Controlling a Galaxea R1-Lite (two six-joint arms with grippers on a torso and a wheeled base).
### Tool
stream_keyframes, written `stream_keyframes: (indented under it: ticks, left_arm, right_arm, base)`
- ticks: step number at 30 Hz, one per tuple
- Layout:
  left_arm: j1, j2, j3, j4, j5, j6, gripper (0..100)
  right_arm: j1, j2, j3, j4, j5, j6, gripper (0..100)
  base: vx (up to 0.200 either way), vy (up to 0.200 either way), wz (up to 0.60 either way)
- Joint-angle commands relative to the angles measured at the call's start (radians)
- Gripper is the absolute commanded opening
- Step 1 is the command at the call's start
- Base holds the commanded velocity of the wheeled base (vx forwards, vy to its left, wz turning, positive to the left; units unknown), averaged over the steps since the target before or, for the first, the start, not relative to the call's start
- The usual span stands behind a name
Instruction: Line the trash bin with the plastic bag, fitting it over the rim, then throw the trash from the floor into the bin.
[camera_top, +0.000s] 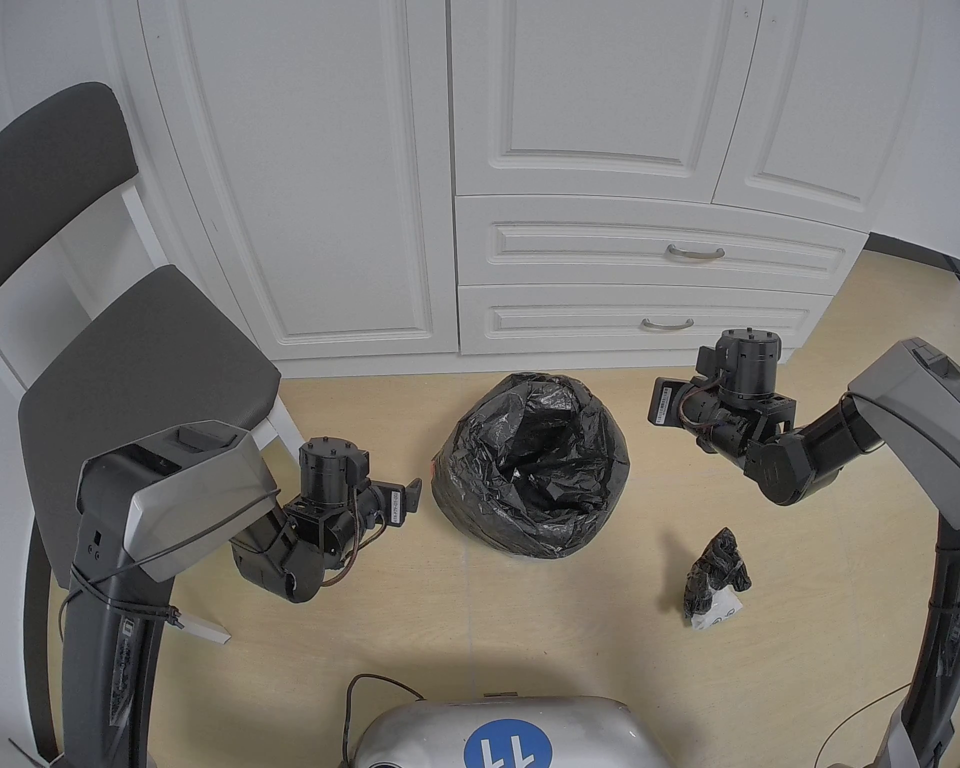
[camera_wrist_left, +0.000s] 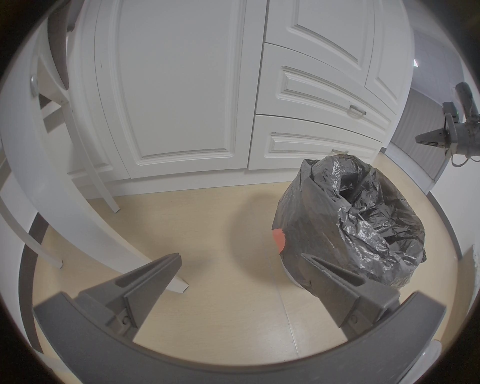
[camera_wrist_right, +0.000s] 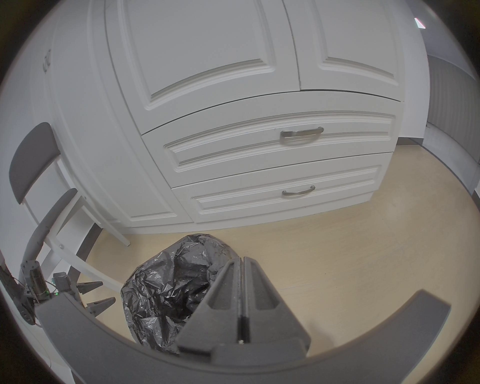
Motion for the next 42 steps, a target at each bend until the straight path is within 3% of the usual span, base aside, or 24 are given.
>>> stream_keyframes:
  ticks: [1,12,15,16,17,19,20,22,23,28,42]
  left_arm:
    - [0.009,0.051,-0.025,-0.01,-0.009,-0.005,100]
    - [0.035,0.035,-0.007,-0.054,-0.094,0.0,100]
    - [0.081,0.022,0.056,-0.054,-0.249,0.092,100]
    - [0.086,0.02,0.059,-0.054,-0.26,0.099,100]
    - [0.121,0.009,0.084,-0.054,-0.367,0.201,100]
    - [0.161,0.011,0.097,-0.051,-0.481,0.322,100]
    - [0.175,0.015,0.094,-0.045,-0.524,0.365,100]
    - [0.175,0.015,0.094,-0.045,-0.524,0.365,100]
    - [0.189,0.029,0.068,-0.033,-0.616,0.454,100]
    - [0.175,0.054,-0.007,0.035,-0.636,0.512,100]
    - [0.124,0.14,-0.237,0.171,-0.636,0.514,100]
  right_arm:
    - [0.002,-0.007,0.015,-0.006,0.0,-0.001,0]
    - [0.017,-0.007,0.03,-0.005,-0.001,-0.002,0]
    - [0.017,-0.013,0.039,-0.005,0.0,-0.004,0]
    - [0.017,-0.013,0.039,-0.005,0.0,-0.004,0]
    - [0.019,-0.018,0.044,-0.005,0.0,-0.004,0]
    - [0.019,-0.019,0.05,-0.006,0.005,-0.005,0]
    - [0.02,-0.019,0.052,-0.006,0.008,-0.005,0]
    - [0.02,-0.019,0.052,-0.006,0.008,-0.005,0]
    - [0.023,-0.028,0.056,-0.005,0.022,-0.004,0]
    - [0.025,-0.03,0.067,-0.005,0.039,-0.004,0]
    - [0.032,-0.027,0.073,-0.005,0.039,-0.004,0]
  base:
    - [0.0,0.0,0.0]
    - [0.0,0.0,0.0]
    - [0.0,0.0,0.0]
    - [0.0,0.0,0.0]
    - [0.0,0.0,0.0]
    - [0.0,0.0,0.0]
    - [0.0,0.0,0.0]
    - [0.0,0.0,0.0]
    - [0.0,0.0,0.0]
    - [0.0,0.0,0.0]
    - [0.0,0.0,0.0]
